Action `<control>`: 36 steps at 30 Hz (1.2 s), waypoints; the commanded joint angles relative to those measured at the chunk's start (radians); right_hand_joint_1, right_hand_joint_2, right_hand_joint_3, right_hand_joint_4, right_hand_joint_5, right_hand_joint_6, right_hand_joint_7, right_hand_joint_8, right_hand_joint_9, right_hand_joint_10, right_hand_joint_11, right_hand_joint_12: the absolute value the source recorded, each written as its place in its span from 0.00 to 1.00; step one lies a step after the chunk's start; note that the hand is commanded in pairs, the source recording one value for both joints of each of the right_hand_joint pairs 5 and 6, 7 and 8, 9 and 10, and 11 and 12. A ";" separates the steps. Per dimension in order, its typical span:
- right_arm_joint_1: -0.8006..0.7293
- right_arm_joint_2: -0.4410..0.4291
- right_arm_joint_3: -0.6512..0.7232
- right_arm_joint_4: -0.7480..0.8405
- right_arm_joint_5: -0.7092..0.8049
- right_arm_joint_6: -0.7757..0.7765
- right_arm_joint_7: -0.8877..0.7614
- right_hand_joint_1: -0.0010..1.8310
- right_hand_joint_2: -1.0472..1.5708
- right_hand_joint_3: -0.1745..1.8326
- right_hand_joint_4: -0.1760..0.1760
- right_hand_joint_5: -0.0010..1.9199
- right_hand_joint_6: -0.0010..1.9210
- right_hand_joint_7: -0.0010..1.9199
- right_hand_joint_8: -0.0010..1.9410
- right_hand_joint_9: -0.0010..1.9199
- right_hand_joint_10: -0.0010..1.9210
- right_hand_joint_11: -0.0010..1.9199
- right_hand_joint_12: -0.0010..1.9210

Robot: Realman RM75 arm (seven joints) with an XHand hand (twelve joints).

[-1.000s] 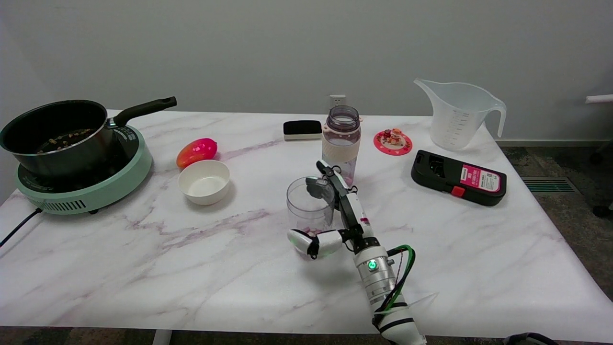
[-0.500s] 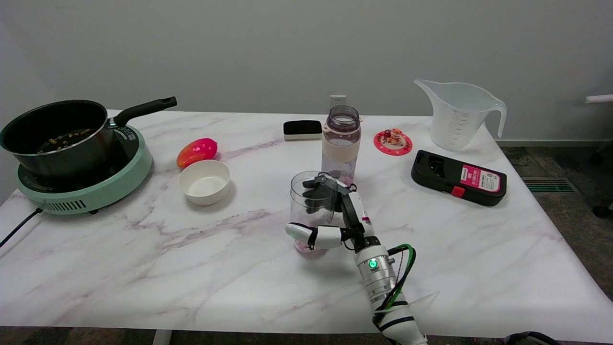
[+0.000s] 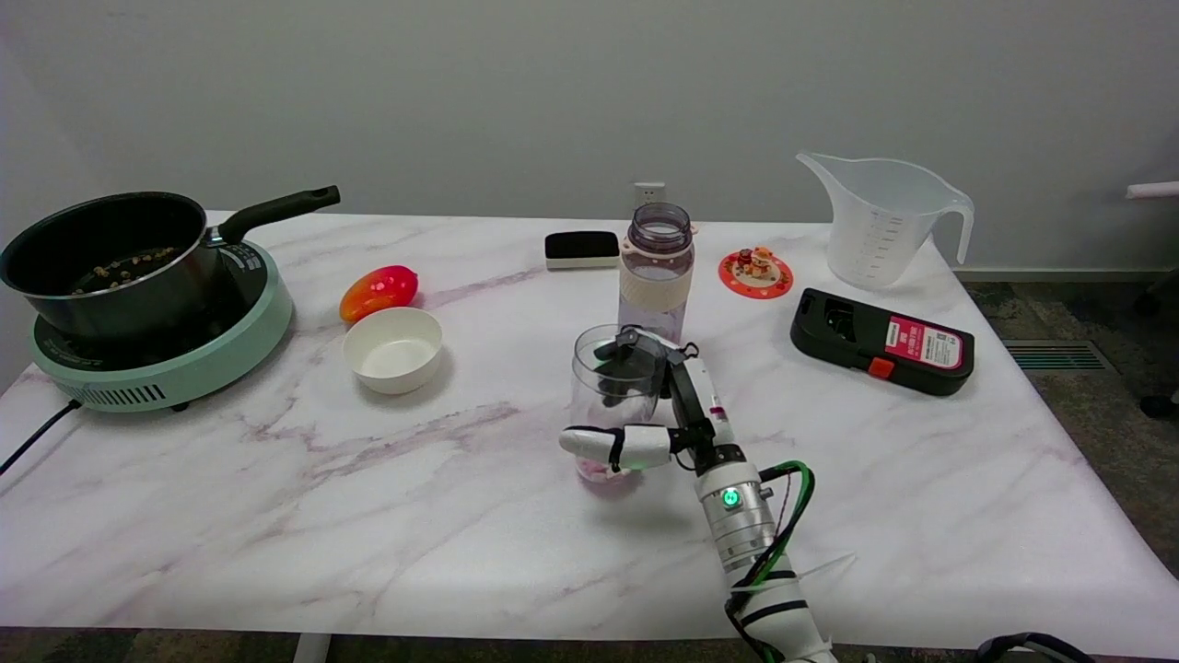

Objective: Pick up the measuring cup.

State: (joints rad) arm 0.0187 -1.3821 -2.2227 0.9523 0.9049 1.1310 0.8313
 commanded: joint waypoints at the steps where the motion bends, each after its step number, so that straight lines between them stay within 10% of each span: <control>1: -0.033 0.109 0.079 0.158 0.016 0.009 -0.059 0.74 0.86 0.27 0.50 0.92 0.92 0.81 0.80 0.69 0.69 0.63 0.63; 20: -0.053 0.425 0.204 0.463 0.364 -0.105 -0.255 0.73 0.91 0.27 0.50 0.95 0.95 0.84 0.83 0.70 0.70 0.65 0.65; 36: -0.053 0.436 0.407 0.460 0.420 -0.162 -0.285 0.75 0.85 0.30 0.50 0.93 0.93 0.83 0.82 0.71 0.71 0.64 0.64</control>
State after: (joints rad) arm -0.0261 -1.0258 -1.9751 1.3514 1.2122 1.0261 0.6017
